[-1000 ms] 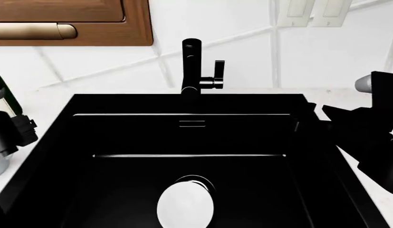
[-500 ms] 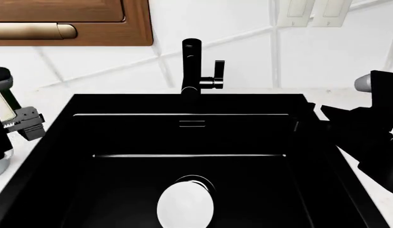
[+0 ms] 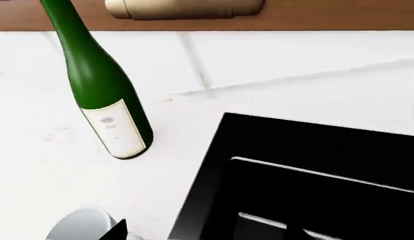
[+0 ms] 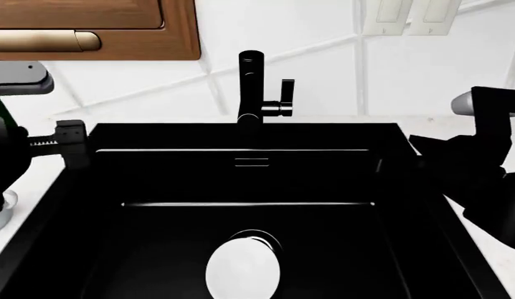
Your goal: Pick the cup and bowl from the sink and place them on the counter for drying.
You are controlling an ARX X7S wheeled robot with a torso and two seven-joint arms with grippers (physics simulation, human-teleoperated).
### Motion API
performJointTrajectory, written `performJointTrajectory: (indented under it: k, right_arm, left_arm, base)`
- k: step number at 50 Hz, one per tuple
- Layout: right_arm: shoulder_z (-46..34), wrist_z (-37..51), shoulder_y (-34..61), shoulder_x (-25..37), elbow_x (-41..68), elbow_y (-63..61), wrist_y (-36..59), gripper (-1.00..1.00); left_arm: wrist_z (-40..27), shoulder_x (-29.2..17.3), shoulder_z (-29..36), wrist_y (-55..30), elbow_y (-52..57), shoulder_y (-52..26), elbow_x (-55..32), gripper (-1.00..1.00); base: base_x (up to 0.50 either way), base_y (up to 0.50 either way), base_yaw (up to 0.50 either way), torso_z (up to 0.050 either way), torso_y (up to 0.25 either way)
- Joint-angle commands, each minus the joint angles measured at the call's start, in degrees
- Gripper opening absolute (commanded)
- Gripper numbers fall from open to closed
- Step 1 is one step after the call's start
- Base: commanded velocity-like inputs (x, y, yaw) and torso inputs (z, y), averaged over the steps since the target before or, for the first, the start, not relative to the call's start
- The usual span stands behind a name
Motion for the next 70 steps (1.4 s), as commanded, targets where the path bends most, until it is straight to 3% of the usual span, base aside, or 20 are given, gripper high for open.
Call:
performJointTrajectory:
  k: [1,8,18,19,27,37,46,62,70]
  right_arm:
    - [-3.63,-1.69,4.0,-0.59,-1.35,1.28,1.73,1.0]
    - [-7.05,-1.8,6.06,-1.21,-1.9,3.45,4.04,1.0]
    - [-12.73,-3.72,12.03,-2.22,0.07,4.49,9.73,1.0]
    - [-13.29,-3.98,12.65,-2.12,0.88,4.63,10.86,1.0]
    - [-18.74,-5.83,16.08,-1.5,2.22,4.14,15.87,1.0]
    - [-26.95,-7.68,20.78,-0.28,6.91,5.48,19.51,1.0]
    - [-34.57,-13.59,21.38,-0.22,2.39,6.66,17.3,1.0]
    - [-36.4,-19.23,18.32,-6.63,-3.72,18.29,6.33,1.0]
    - [-37.51,-22.96,20.64,-11.2,-4.08,27.45,5.61,1.0]
  left_arm:
    - [13.96,-0.29,3.68,0.9,5.66,-0.88,3.87,1.0]
    - [20.01,1.39,6.17,-1.28,6.91,-3.9,9.76,1.0]
    - [29.03,2.94,6.96,2.32,9.84,-1.69,17.76,1.0]
    - [27.58,3.92,5.56,3.56,8.07,-1.02,14.33,1.0]
    - [31.66,3.44,8.27,2.93,9.26,-2.26,20.46,1.0]
    - [30.28,3.55,8.8,2.21,10.04,-2.84,19.73,1.0]
    - [30.64,2.32,8.55,2.67,10.74,-1.91,20.01,1.0]
    - [29.87,1.06,7.41,4.37,11.43,0.69,19.12,1.0]
    - [30.5,0.39,6.86,5.61,11.45,2.3,19.4,1.0]
  base:
    - [0.0,0.0,0.0,0.0,0.0]
    - [0.0,0.0,0.0,0.0,0.0]
    - [0.0,0.0,0.0,0.0,0.0]
    - [0.0,0.0,0.0,0.0,0.0]
    - [0.0,0.0,0.0,0.0,0.0]
    - [0.0,0.0,0.0,0.0,0.0]
    - [0.0,0.0,0.0,0.0,0.0]
    - [0.0,0.0,0.0,0.0,0.0]
    - [0.0,0.0,0.0,0.0,0.0]
